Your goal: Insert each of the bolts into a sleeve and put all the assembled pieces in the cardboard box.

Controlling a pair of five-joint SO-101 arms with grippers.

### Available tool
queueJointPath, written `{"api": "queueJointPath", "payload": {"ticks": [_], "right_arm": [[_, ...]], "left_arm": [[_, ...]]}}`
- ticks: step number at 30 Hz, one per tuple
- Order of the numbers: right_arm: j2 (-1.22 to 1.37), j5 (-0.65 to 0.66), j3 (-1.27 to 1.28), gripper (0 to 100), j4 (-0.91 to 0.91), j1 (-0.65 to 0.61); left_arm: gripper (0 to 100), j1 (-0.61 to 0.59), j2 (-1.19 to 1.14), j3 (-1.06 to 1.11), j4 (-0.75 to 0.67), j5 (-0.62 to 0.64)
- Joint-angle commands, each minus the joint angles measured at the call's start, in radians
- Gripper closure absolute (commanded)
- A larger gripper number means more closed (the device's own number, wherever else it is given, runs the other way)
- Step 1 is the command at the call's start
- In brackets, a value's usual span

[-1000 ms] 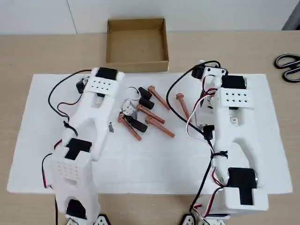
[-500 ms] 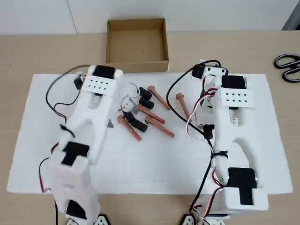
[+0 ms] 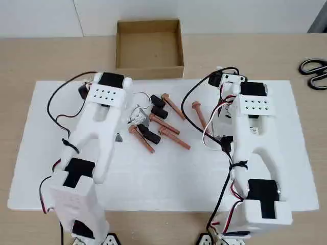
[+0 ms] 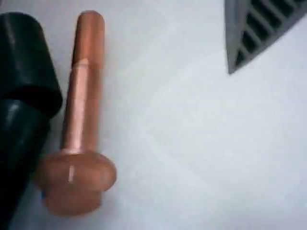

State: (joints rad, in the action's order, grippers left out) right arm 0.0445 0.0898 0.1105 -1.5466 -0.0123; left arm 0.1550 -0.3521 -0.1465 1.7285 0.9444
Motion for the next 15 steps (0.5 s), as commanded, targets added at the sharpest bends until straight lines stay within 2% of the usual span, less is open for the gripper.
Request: {"api": "queueJointPath", "payload": {"ticks": [1,8,15], "right_arm": [[-0.007,0.005,-0.009,99.5,0.008,0.008],[-0.007,0.005,-0.009,99.5,0.008,0.008],[-0.007,0.005,-0.009,99.5,0.008,0.010]], "left_arm": [[69,-0.006,0.055,0.013,-0.031,0.003],[69,-0.009,-0.060,0.013,-0.034,0.005],[69,-0.011,-0.074,0.005,-0.037,0.005]]}}
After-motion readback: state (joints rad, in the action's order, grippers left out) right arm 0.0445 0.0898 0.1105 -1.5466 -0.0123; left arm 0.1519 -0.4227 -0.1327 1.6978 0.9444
